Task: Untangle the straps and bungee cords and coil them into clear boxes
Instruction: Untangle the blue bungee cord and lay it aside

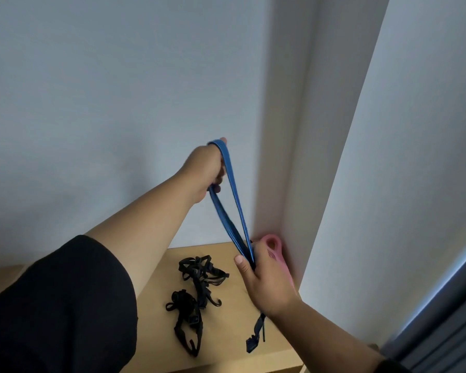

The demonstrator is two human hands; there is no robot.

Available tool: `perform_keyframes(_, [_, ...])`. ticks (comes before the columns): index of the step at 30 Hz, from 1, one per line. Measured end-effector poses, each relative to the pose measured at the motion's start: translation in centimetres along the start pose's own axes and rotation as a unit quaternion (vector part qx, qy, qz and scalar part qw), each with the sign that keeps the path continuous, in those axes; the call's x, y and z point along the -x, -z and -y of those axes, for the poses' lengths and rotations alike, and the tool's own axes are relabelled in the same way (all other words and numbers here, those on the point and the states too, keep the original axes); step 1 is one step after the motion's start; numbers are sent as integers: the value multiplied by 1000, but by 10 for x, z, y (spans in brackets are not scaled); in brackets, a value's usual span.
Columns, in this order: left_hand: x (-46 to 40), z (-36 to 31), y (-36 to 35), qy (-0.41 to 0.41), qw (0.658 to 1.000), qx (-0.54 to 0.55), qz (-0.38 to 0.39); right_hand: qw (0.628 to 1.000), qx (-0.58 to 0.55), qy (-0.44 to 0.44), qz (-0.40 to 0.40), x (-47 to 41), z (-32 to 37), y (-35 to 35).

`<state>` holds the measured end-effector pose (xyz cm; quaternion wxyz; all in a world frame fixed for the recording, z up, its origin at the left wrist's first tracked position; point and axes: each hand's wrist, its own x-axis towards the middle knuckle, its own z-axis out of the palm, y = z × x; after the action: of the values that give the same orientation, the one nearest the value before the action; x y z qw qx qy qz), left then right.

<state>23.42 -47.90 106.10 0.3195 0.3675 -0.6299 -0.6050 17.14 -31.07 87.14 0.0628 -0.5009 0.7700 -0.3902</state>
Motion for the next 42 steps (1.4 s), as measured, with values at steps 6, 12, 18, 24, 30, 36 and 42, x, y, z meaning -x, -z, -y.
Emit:
perform_keyframes(6, [-16, 12, 21, -29, 989, 137, -42, 998, -6, -24, 51, 9, -19, -12])
perform_keyframes(12, [-26, 40, 37, -285, 853, -436, -13, 997, 20, -44, 57, 11, -35, -13])
perform_keyframes(18, [-26, 41, 33, -91, 948, -303, -29, 996, 3, -44, 75, 9, -46, -12])
perform_keyframes(24, [-37, 35, 47, 64, 977, 183, -87, 990, -22, -59, 130, 19, -60, -21])
perform_keyframes(30, [-50, 45, 60, -81, 989, 21, -125, 988, -31, -70, 134, 20, -71, -26])
perform_keyframes(36, [-45, 45, 56, -41, 967, -244, -61, 984, -55, -96, 140, 16, -78, -25])
perform_keyframes(42, [-42, 45, 43, 62, 998, 20, 24, 978, -99, -65, 170, 10, -76, -23])
